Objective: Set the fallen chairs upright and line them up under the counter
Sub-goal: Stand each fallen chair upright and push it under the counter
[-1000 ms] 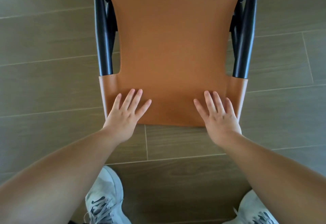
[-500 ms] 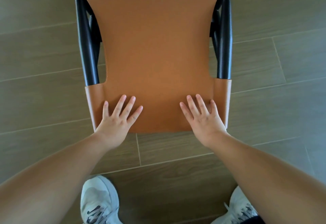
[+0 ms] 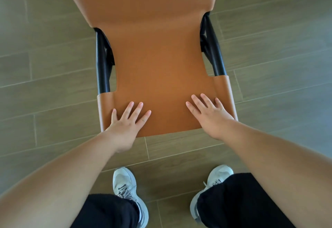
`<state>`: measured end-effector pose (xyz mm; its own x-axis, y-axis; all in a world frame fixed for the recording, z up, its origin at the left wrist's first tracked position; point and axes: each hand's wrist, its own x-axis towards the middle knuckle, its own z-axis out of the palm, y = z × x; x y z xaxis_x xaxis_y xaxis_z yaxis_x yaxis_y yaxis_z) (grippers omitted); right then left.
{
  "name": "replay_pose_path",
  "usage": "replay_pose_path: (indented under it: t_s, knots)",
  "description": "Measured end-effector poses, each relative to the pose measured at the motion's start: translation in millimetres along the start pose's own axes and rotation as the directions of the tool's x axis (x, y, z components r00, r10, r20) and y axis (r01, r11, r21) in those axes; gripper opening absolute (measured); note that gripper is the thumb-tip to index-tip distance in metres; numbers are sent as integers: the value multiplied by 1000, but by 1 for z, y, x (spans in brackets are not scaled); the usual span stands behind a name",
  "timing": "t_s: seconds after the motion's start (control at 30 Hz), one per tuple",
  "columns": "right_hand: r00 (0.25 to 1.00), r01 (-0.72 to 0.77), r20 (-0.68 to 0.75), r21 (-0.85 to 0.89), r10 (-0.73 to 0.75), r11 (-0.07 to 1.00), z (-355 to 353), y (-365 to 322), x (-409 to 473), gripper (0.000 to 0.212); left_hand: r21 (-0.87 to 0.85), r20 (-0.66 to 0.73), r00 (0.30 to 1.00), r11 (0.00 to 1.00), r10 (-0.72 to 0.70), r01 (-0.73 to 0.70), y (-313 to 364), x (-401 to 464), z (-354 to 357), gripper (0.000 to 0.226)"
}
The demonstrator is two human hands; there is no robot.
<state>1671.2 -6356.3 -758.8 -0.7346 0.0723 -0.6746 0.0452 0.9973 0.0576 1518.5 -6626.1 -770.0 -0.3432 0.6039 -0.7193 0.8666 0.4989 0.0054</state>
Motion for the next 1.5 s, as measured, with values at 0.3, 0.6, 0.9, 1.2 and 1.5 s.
replay_pose_path:
  t_s: [0.3, 0.6, 0.9, 1.2, 1.5]
  knots:
    - [998, -3, 64, 127, -5, 992, -126, 78, -56, 110, -128, 215, 977, 991, -14, 42, 15, -52, -159, 117]
    - [987, 28, 149, 183, -56, 983, -258, 131, -71, 105, -193, 191, 975, 969, -115, 153, -5, -87, -285, 119]
    - [998, 56, 26, 166, -61, 984, -371, 171, -51, 95, -243, 14, 992, 962, -124, 124, -81, -96, -383, 102]
    - [976, -62, -201, 132, 88, 989, -457, 215, -2, 58, -77, -347, 921, 984, -175, 158, -170, -74, -462, 46]
    - [954, -66, -284, 120, 98, 991, -535, 247, 39, 42, -79, -434, 878, 979, -203, 187, -224, -48, -539, 14]
